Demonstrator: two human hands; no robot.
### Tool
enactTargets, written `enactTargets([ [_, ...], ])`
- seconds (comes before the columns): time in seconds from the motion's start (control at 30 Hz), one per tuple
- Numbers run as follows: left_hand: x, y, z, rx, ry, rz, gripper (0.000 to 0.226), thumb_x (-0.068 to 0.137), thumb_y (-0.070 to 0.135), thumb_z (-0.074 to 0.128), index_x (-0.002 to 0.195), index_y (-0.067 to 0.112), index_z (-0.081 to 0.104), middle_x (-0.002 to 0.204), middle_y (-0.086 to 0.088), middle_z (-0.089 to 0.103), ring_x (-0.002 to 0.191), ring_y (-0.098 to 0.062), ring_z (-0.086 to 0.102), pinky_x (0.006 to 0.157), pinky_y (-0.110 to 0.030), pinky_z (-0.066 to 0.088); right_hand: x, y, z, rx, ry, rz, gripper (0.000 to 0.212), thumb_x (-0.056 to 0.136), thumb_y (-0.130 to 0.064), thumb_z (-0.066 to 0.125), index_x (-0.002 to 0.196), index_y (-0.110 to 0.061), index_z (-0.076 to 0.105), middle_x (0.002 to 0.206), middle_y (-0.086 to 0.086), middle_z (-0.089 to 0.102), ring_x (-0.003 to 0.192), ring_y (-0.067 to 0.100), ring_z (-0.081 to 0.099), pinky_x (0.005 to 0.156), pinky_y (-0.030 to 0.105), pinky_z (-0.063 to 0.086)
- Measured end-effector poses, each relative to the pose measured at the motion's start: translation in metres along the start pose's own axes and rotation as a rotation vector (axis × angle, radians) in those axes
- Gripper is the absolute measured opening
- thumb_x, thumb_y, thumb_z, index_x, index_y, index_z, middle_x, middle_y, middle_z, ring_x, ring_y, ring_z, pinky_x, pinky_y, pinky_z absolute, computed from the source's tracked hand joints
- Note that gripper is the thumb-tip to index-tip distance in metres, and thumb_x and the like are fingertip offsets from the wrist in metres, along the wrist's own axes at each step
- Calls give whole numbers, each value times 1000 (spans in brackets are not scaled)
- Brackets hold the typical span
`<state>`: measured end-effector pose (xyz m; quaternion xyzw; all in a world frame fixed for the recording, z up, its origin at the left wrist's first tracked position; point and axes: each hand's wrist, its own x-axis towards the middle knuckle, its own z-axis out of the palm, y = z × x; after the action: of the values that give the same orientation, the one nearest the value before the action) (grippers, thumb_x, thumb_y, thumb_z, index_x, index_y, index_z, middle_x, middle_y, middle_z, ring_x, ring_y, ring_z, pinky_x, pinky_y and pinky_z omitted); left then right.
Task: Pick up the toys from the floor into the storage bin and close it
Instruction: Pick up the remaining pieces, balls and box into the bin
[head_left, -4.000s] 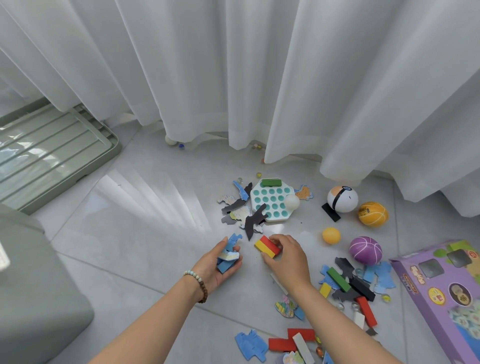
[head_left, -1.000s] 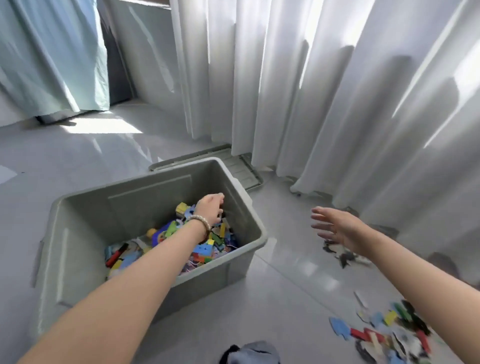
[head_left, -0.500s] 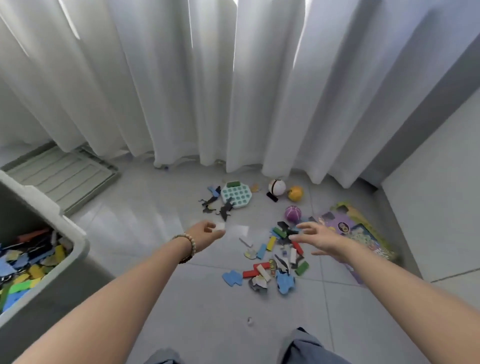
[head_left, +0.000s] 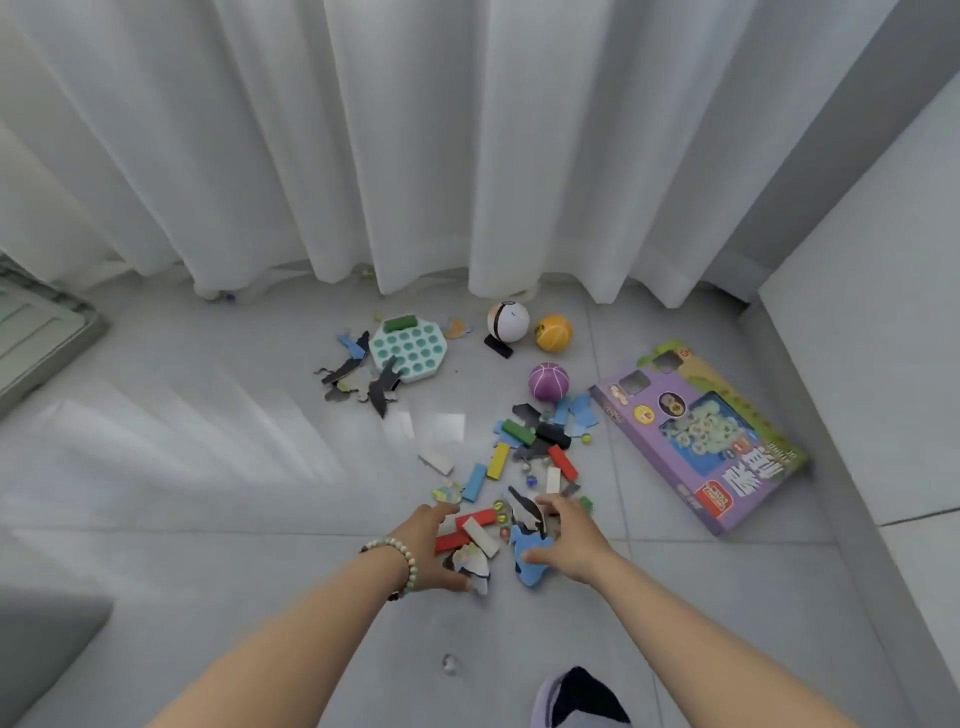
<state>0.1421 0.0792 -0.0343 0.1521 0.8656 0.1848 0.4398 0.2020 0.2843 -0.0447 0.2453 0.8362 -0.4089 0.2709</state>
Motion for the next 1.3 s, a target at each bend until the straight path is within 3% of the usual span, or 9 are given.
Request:
enactTargets([
  [0.27,11,-8,18,-164,77,-28,101,64,48,80,144,30,21,141,-2,29,124,-21,45,102,-36,45,16,9,23,43,186,-46,85,61,-19,85,132,-28,37,128,-2,48,114,16,50,95,32,47],
  [0.47,8,-14,19,-432,180,-65,81,73,41,75,140,24,32,136,-4,39,116,-23,51,98,-32,46,22,12,27,149,232,-7,39,72,-17,78,97,-21,48,88,-5,54,84,16,53,73,28,47],
  [0.57,7,-16,21,-547,227,-100,68,78,44,69,136,21,40,135,-3,44,118,-22,50,99,-34,46,22,14,23,225,256,-12,21,82,-16,69,94,-18,52,90,-2,56,85,17,52,68,22,42],
  [0.7,8,-3,11,-966,272,-158,52,91,47,49,132,15,45,135,-5,48,116,-23,53,83,-31,51,14,1,17,503,305,-15,10,85,-14,66,92,-16,59,96,5,65,91,22,61,73,27,49],
  [0.8,6,13,-3,-1549,43,-172,60,90,59,40,129,13,49,131,-6,54,112,-25,58,89,-36,50,-1,-27,20,597,60,-149,16,83,-18,70,94,-23,59,93,-1,68,87,14,64,79,27,52],
  [0.93,2,10,-11,-1798,-47,-114,44,93,52,38,118,20,56,128,-5,58,105,-26,62,84,-44,51,-2,-35,24,476,70,-188,25,78,-30,74,97,-24,61,98,1,64,86,15,60,81,33,54],
  [1.1,-3,-23,-5,-1729,85,-162,25,98,24,41,118,16,54,126,-7,53,104,-28,56,84,-42,48,1,-22,35,96,0,-231,47,72,-29,79,111,-29,54,110,-8,49,88,6,52,72,10,41],
  [1.23,-10,-42,0,-1679,141,-206,25,99,25,40,118,17,54,119,-5,58,89,-20,63,68,-34,52,2,-15,58,-158,-10,-242,72,65,-39,81,126,-28,45,124,-10,45,115,9,46,95,24,42],
  [1.3,-13,-47,2,-1678,132,-210,25,99,25,40,119,17,53,116,-4,59,88,-19,64,68,-33,53,2,-18,65,-212,76,-242,65,67,-34,79,123,-27,46,122,-12,48,113,8,47,90,24,43],
])
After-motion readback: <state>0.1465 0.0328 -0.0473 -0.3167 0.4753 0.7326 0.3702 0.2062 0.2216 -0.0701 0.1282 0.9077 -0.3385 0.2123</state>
